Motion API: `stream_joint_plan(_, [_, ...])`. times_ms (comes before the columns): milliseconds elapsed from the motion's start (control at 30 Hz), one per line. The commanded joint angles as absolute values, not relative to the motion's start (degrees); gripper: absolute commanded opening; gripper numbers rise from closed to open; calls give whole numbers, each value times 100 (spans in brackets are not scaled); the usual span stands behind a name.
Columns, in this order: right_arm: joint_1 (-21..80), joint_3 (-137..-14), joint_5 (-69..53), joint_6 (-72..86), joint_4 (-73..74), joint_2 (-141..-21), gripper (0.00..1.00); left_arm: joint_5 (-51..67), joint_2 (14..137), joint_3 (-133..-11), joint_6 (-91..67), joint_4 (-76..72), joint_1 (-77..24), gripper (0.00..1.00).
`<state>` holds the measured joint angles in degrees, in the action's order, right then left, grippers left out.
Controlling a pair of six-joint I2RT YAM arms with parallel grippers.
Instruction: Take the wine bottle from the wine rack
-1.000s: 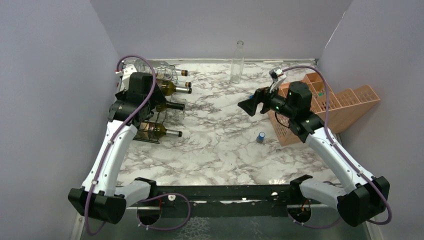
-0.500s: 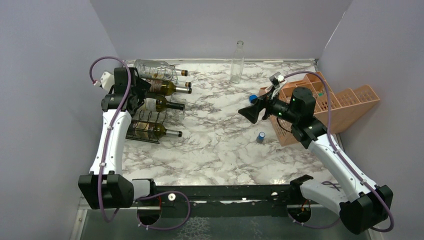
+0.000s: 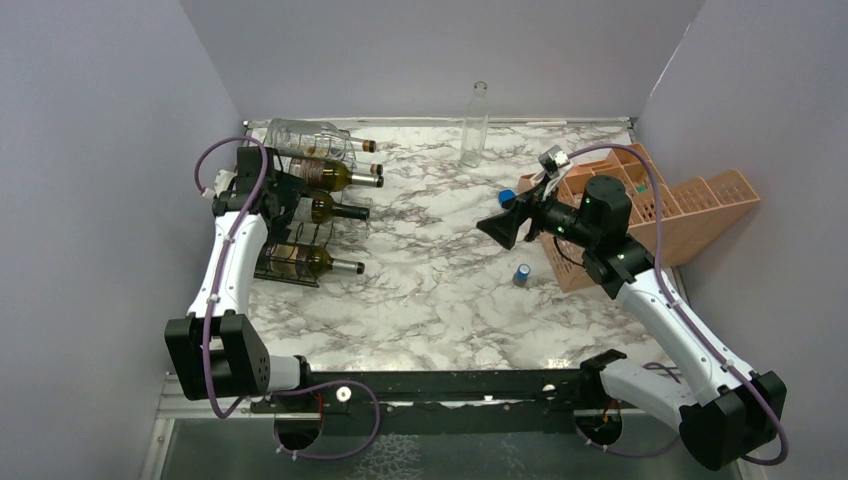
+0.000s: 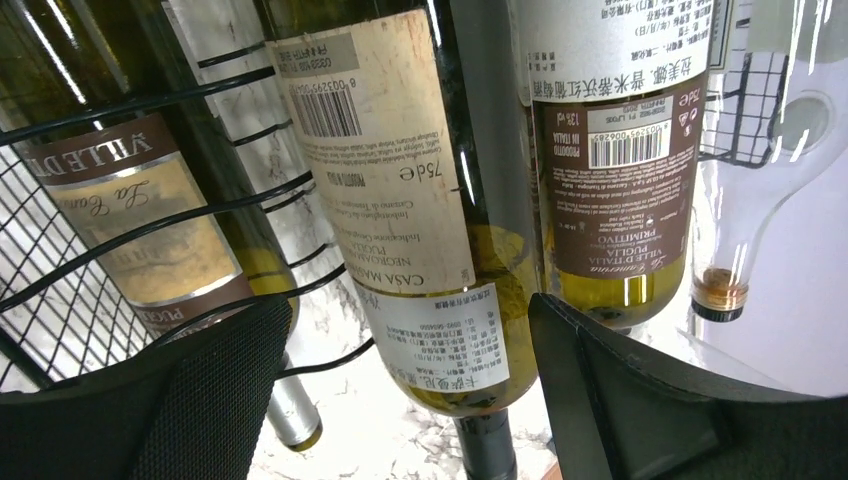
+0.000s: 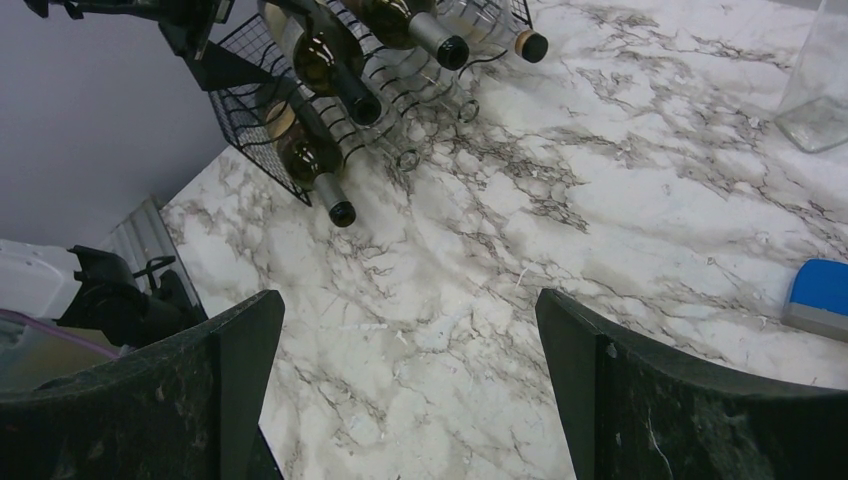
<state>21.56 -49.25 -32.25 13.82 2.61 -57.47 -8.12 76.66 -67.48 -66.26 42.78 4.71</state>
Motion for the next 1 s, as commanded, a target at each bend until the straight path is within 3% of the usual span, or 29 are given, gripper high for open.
stream_joint_plan(0, [2145, -4866, -3357, 1288, 60, -5741, 99, -531, 7723, -6552, -6860, 3839, 618, 94])
stream_joint_plan(467, [2140, -4845, -3360, 1258, 59, -5824, 100, -44, 8035, -6135, -7075, 3042, 867, 95])
stream_joint_plan(733, [2144, -4855, -3345, 1260, 70, -5851, 100, -198, 8009, -6029, -6989, 2841, 907, 92])
stream_joint_plan(967, [2142, -4862, -3357, 1269, 83, -5926, 99, -45, 8006, -5898, -6970, 2635, 948, 83])
